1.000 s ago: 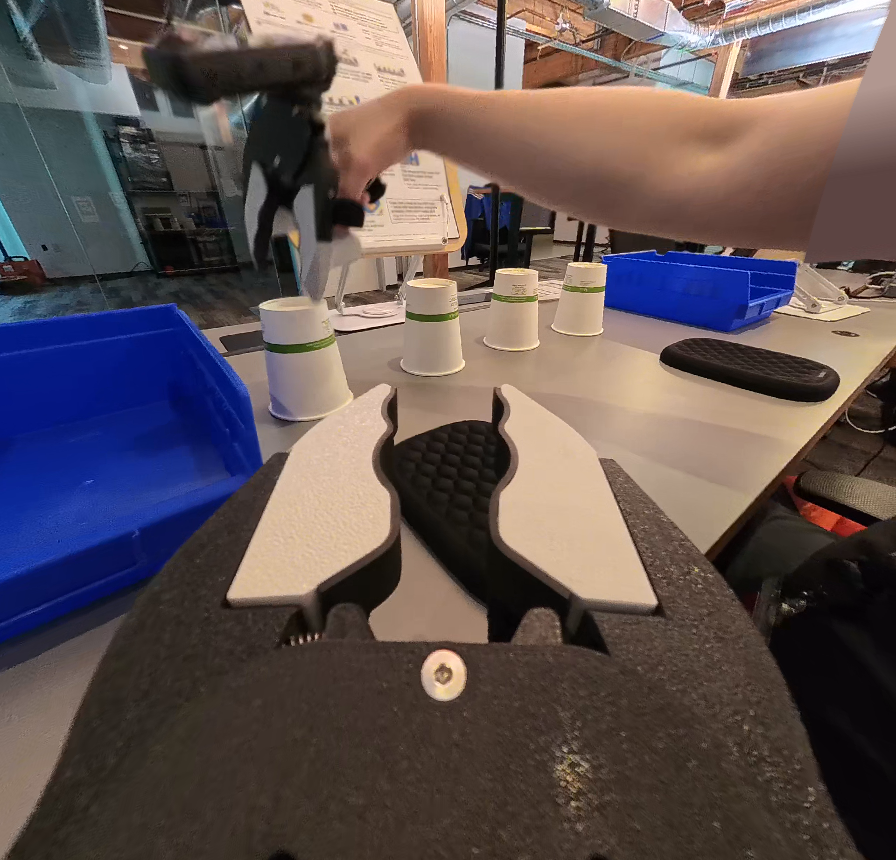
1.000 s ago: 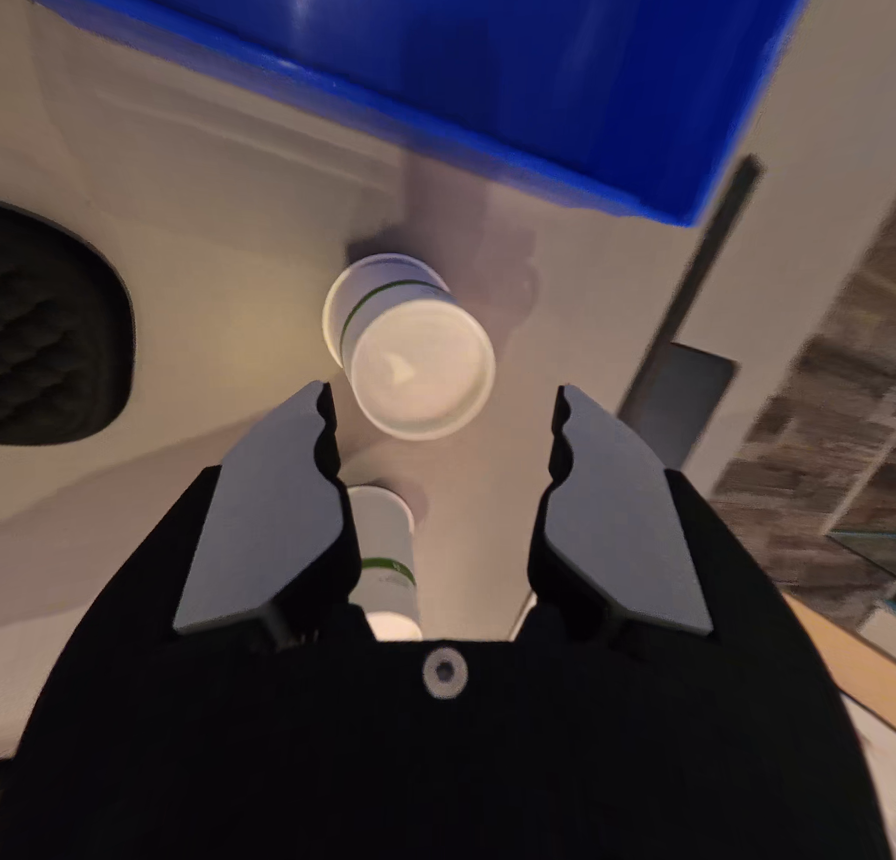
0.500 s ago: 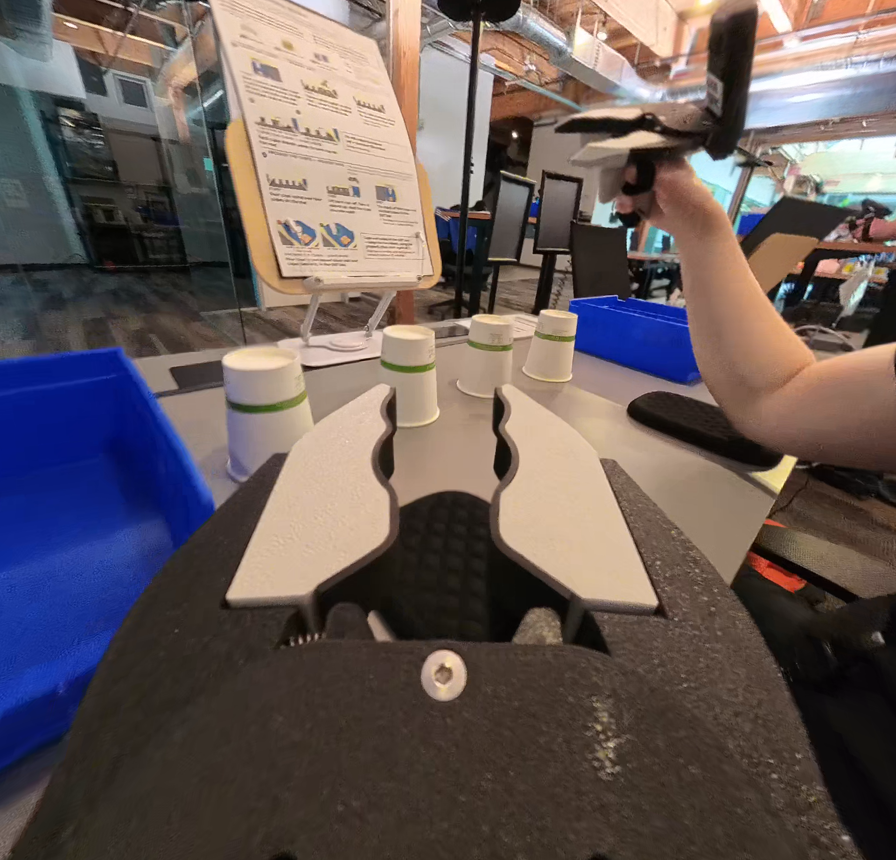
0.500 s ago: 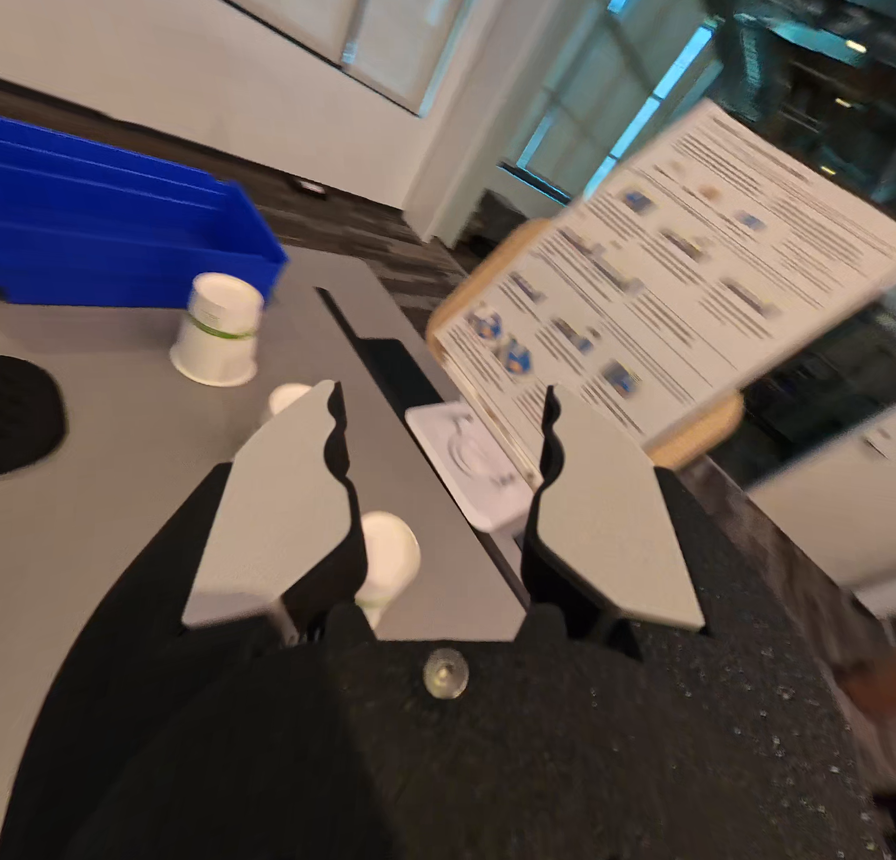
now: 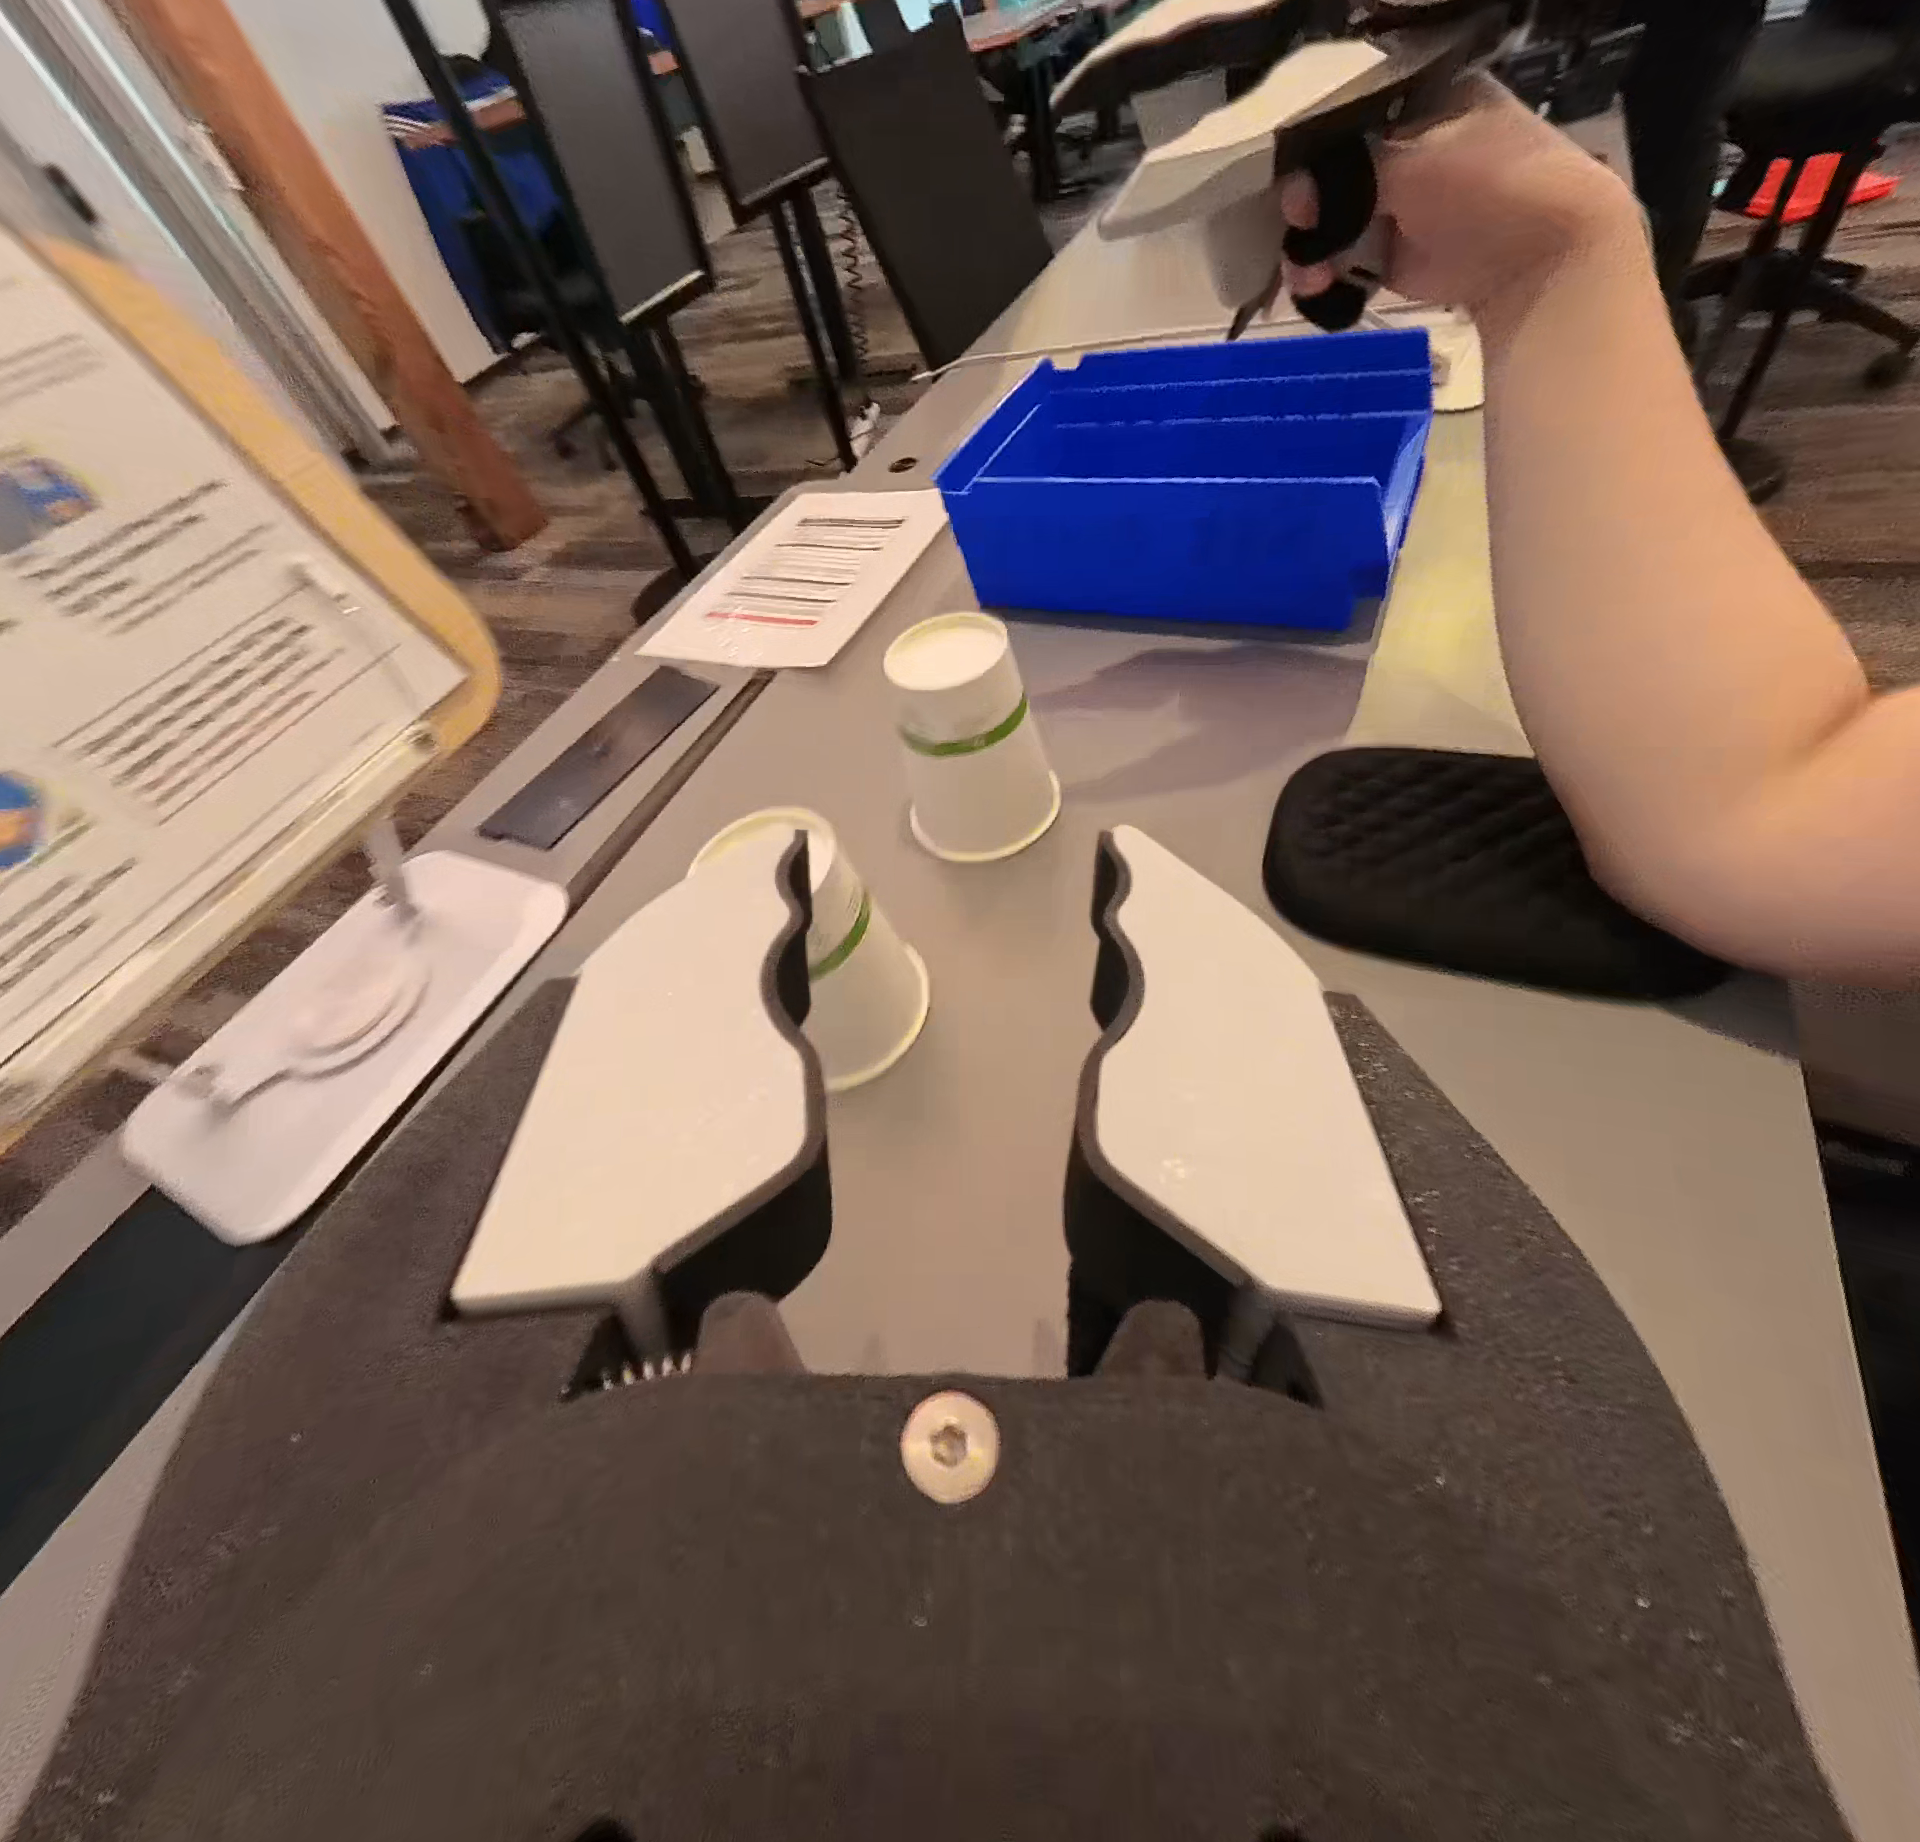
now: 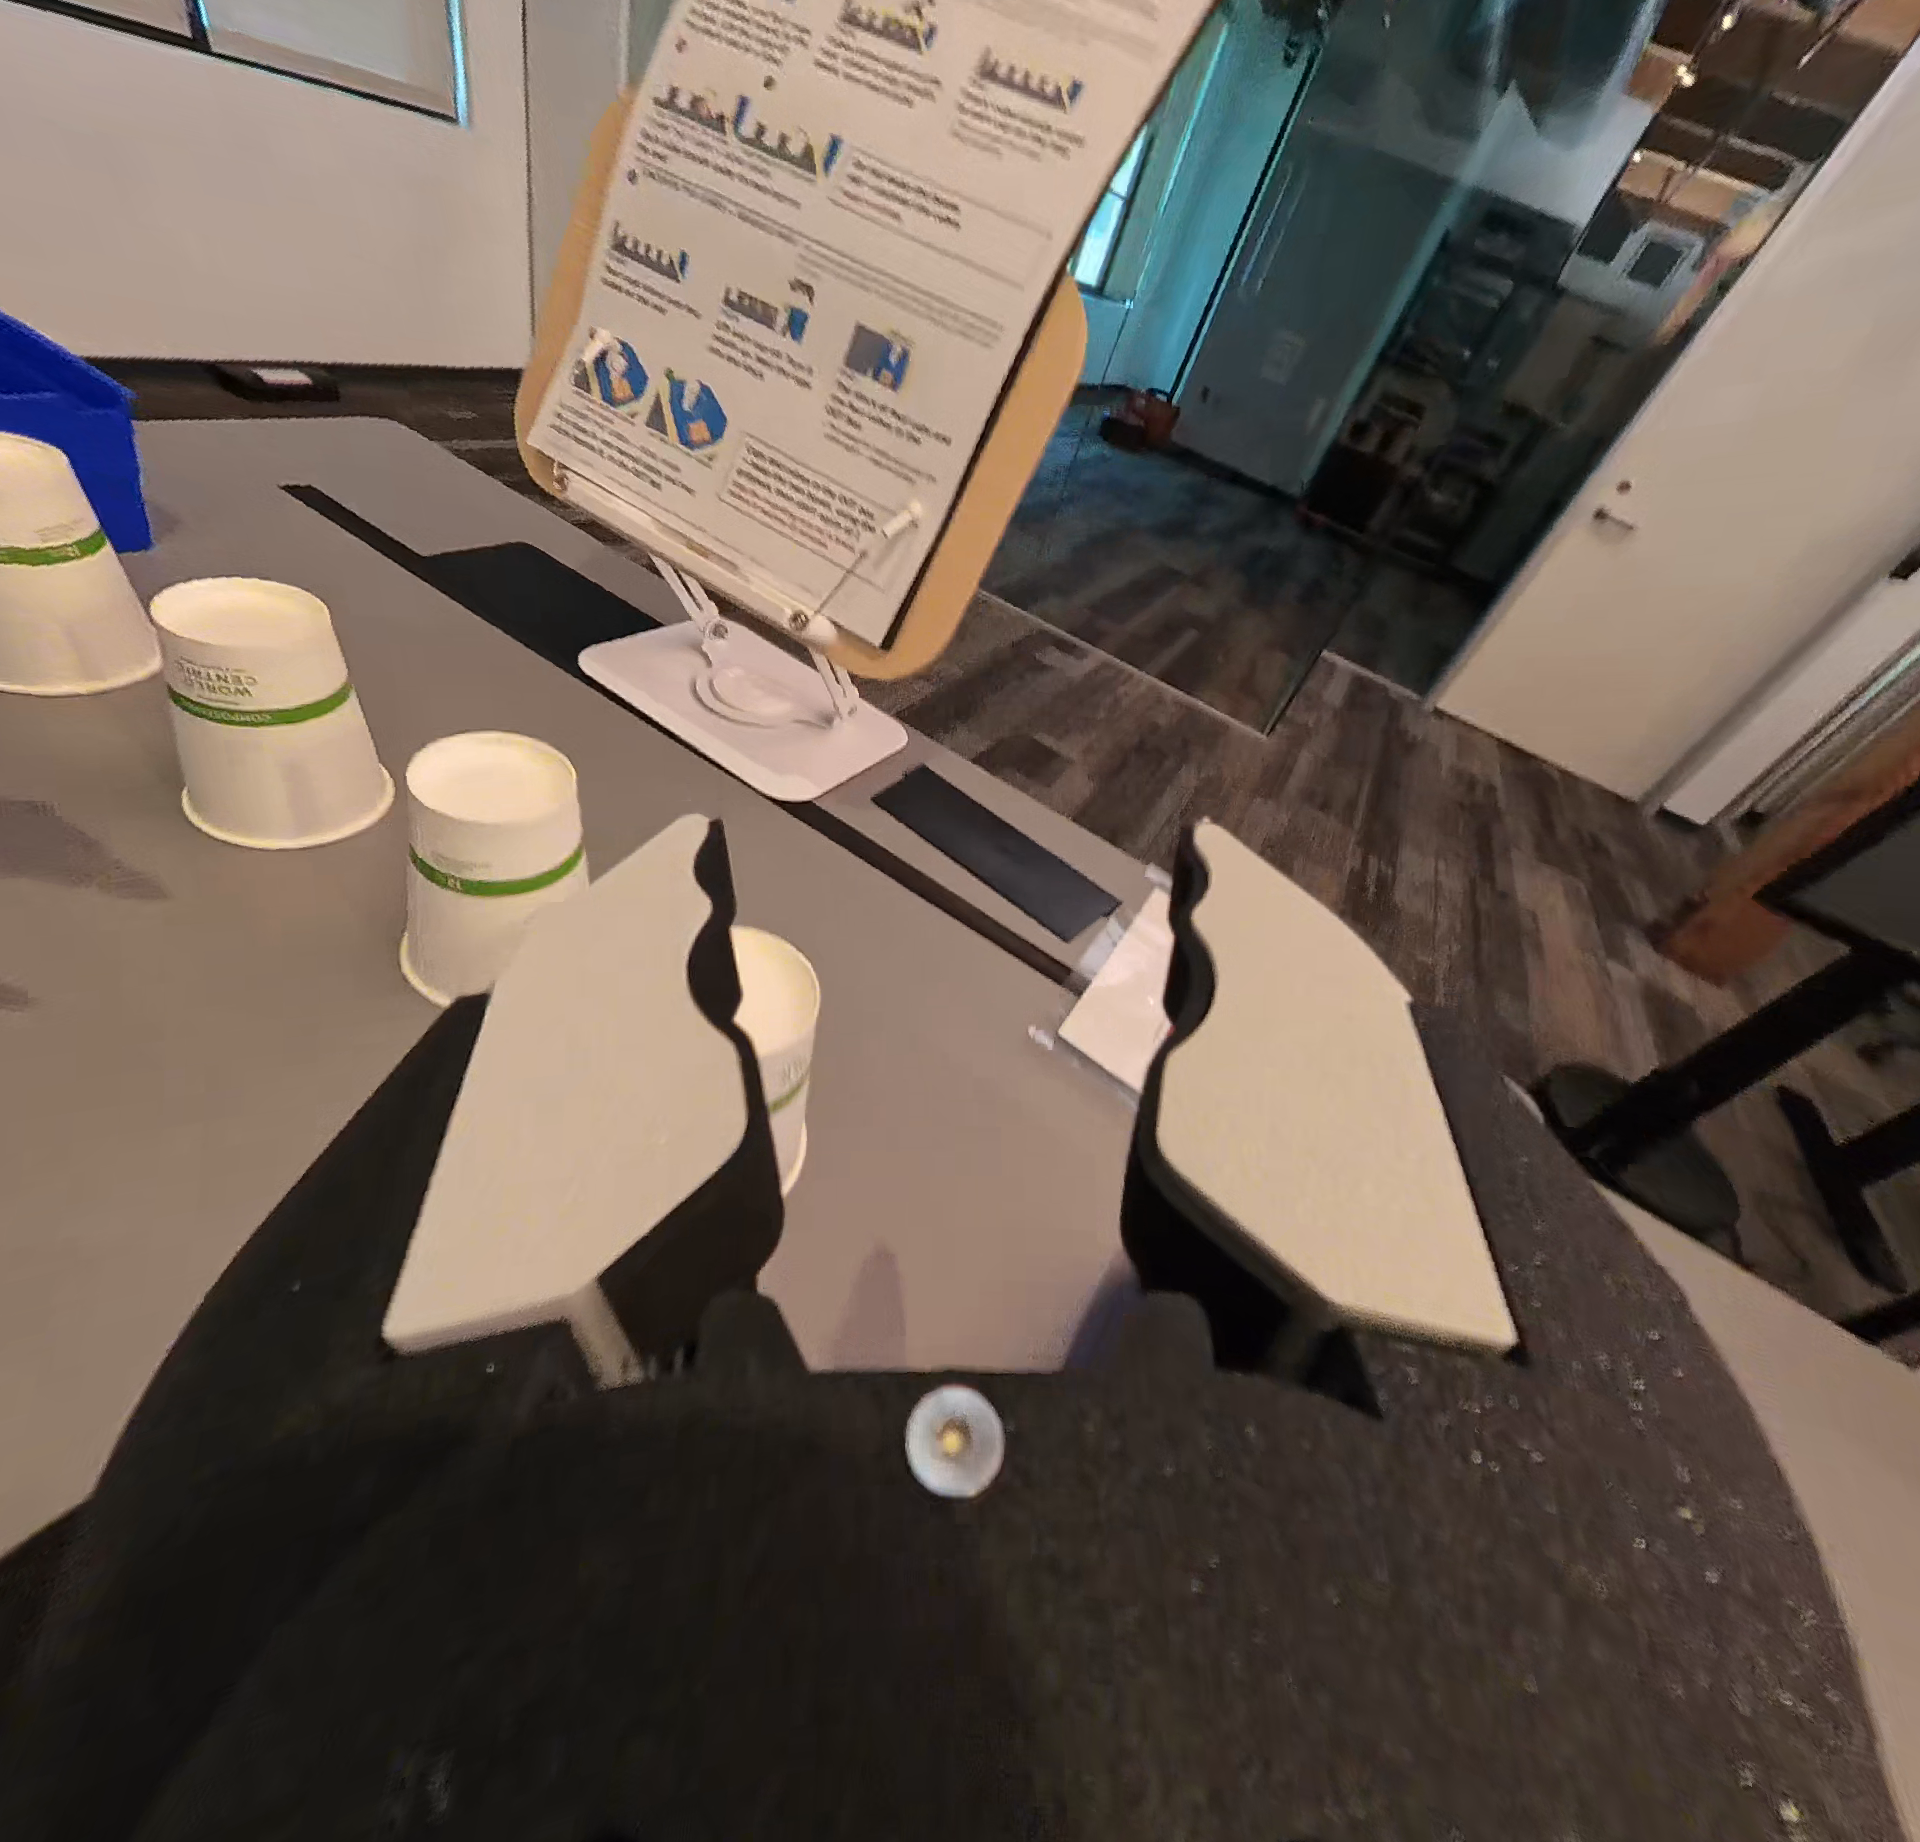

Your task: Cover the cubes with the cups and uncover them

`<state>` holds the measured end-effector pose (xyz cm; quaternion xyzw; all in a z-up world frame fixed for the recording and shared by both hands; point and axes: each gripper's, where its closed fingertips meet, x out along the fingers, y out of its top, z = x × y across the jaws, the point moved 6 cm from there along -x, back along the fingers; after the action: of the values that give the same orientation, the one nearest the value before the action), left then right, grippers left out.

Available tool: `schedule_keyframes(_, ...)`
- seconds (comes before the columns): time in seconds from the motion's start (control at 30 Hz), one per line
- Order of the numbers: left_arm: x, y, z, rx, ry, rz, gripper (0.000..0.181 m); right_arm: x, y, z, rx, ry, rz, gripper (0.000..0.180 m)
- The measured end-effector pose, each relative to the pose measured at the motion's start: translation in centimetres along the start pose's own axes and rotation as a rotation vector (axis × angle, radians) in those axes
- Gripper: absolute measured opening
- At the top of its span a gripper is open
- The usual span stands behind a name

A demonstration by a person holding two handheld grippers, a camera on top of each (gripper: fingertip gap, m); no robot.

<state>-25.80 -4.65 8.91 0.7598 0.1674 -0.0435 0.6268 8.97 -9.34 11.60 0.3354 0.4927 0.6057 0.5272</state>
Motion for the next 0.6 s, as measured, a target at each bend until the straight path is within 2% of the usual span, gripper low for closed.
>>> schedule_keyframes(0.1,5.9,0.6,0.1,-0.014,-0.021,-0.009,0.057,-1.2,-1.0,0.8,0.029,-0.005,0.021,0.08)
schedule_keyframes(0.23,13.3,-0.4,0.5,-0.042,-0.025,-0.162,0.074,-2.1,-0.9,1.1,0.046,-0.001,0.072,0.078)
schedule_keyframes(0.3,16.3,-0.8,-0.1,0.004,0.03,-0.213,0.075,-2.1,-0.8,0.9,0.036,0.005,0.076,0.078)
schedule_keyframes(0.47,22.3,-2.2,-1.0,0.005,0.013,-0.383,0.084,-1.9,-1.3,0.9,0.022,0.004,0.043,0.079)
schedule_keyframes(0.6,25.1,-2.8,-1.1,-0.039,-0.043,-0.489,0.089,-1.9,-1.8,1.2,0.037,0.001,0.039,0.079)
